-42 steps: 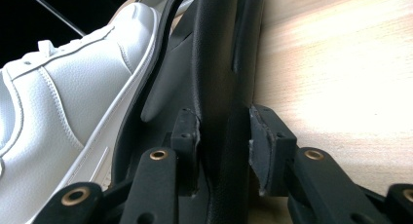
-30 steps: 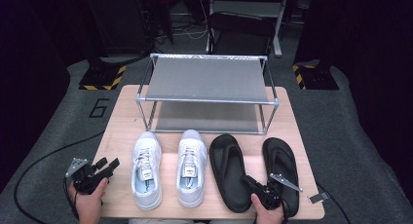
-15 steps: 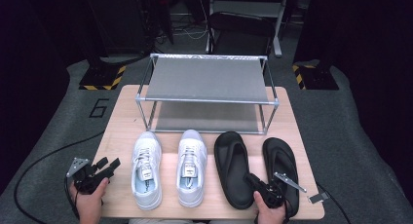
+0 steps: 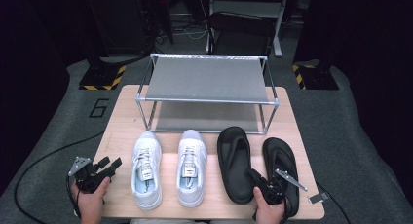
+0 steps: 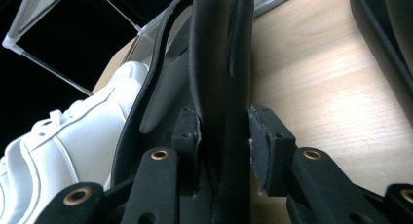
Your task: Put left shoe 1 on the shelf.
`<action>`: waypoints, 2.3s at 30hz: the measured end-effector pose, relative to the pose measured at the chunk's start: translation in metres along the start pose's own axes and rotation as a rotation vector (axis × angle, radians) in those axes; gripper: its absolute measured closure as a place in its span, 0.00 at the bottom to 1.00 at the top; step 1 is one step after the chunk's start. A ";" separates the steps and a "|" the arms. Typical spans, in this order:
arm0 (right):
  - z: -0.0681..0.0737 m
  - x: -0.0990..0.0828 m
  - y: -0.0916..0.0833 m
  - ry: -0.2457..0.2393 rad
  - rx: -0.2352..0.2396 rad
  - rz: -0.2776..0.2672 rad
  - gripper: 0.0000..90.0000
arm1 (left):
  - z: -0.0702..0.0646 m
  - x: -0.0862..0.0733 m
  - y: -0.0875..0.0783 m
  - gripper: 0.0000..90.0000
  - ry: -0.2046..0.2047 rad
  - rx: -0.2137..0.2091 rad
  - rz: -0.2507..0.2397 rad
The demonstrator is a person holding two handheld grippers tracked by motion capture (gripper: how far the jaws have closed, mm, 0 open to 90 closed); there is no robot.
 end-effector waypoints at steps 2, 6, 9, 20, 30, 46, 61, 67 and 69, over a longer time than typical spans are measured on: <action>0.002 0.001 0.002 0.008 0.011 -0.009 0.74 | -0.001 0.000 0.000 0.44 0.000 -0.001 -0.002; 0.007 0.007 0.004 0.011 0.014 -0.023 0.74 | 0.000 0.002 0.001 0.44 -0.001 -0.002 -0.009; 0.009 0.012 0.007 0.020 0.014 -0.026 0.74 | -0.001 0.002 0.002 0.44 -0.008 -0.005 -0.004; 0.023 0.037 0.026 0.033 0.031 -0.053 0.74 | 0.000 0.003 0.003 0.44 -0.007 -0.006 -0.017; 0.028 0.052 0.061 0.015 0.021 -0.048 0.74 | 0.001 0.003 0.002 0.44 -0.010 -0.007 -0.010; 0.030 0.072 0.115 0.043 0.005 -0.040 0.74 | 0.004 0.001 0.000 0.44 -0.007 -0.002 -0.012; 0.034 0.088 0.154 0.042 -0.026 -0.054 0.74 | 0.004 -0.001 -0.004 0.44 -0.010 0.003 -0.009; 0.034 0.090 0.168 0.019 -0.058 -0.047 0.74 | 0.004 -0.001 -0.004 0.44 -0.011 0.008 -0.014; 0.034 0.090 0.171 0.013 -0.061 -0.047 0.74 | 0.004 -0.002 -0.006 0.44 -0.012 0.010 -0.018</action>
Point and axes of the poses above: each handheld gripper's, and its own axes: y roughly forward along the jaws, x roughly out of its top, z roughly to its left, the point moved 2 cm from there along y, roughly forward along the jaws, and after that the axes turned 2 degrees about x, right-handed, at the moved point
